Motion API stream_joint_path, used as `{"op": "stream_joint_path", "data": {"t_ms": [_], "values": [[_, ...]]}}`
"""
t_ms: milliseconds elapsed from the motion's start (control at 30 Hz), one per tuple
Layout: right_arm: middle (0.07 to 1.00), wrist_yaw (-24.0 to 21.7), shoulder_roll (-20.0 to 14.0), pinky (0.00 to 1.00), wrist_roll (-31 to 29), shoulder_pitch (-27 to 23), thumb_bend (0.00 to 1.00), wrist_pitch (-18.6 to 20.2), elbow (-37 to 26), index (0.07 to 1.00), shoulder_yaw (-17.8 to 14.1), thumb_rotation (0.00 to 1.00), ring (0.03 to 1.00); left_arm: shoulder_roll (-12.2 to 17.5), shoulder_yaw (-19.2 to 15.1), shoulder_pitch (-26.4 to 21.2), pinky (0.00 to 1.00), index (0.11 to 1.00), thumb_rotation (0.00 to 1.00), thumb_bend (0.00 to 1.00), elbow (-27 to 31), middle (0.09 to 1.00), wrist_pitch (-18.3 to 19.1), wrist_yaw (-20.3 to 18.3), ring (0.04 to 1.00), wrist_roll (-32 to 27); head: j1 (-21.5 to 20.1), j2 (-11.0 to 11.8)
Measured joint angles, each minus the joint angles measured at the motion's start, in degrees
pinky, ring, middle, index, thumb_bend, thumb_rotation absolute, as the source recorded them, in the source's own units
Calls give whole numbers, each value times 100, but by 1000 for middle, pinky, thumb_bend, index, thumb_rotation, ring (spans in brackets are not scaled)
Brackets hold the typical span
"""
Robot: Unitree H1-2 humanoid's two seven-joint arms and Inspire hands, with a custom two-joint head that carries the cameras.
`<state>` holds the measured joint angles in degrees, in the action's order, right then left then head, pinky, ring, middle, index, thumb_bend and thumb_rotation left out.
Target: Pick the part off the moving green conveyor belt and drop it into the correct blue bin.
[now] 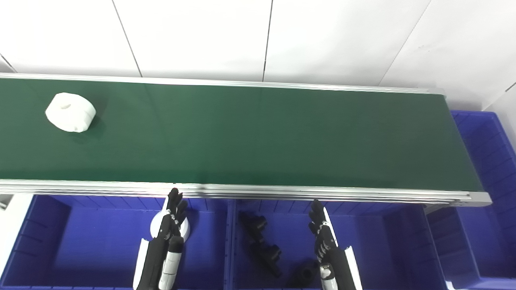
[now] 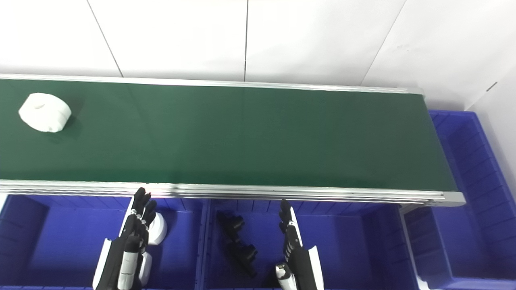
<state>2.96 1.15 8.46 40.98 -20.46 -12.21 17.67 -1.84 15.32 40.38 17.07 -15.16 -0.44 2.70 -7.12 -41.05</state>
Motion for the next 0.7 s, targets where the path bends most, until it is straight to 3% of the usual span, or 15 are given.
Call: {"op": "stream_joint_path", "data": {"t_ms": [433, 600, 700], "values": [[1000, -81, -15, 1000, -24, -9, 941, 14, 1, 1000, -11, 1000, 1000, 9, 2, -4, 971, 1000, 942, 793, -4, 1000, -19, -7, 979, 13, 26, 9], [1000, -92, -20, 1000, -40, -14, 950, 14, 11, 1000, -36, 1000, 1000, 4, 22, -5, 981, 1000, 939, 794, -37, 1000, -61, -7, 984, 13, 149, 123], [1000, -94, -47, 1000, -57, -41, 949, 8, 106, 1000, -80, 1000, 1000, -37, 42, -4, 972, 1000, 930, 807, -130, 1000, -95, 17, 975, 90, 534, 342]]}}
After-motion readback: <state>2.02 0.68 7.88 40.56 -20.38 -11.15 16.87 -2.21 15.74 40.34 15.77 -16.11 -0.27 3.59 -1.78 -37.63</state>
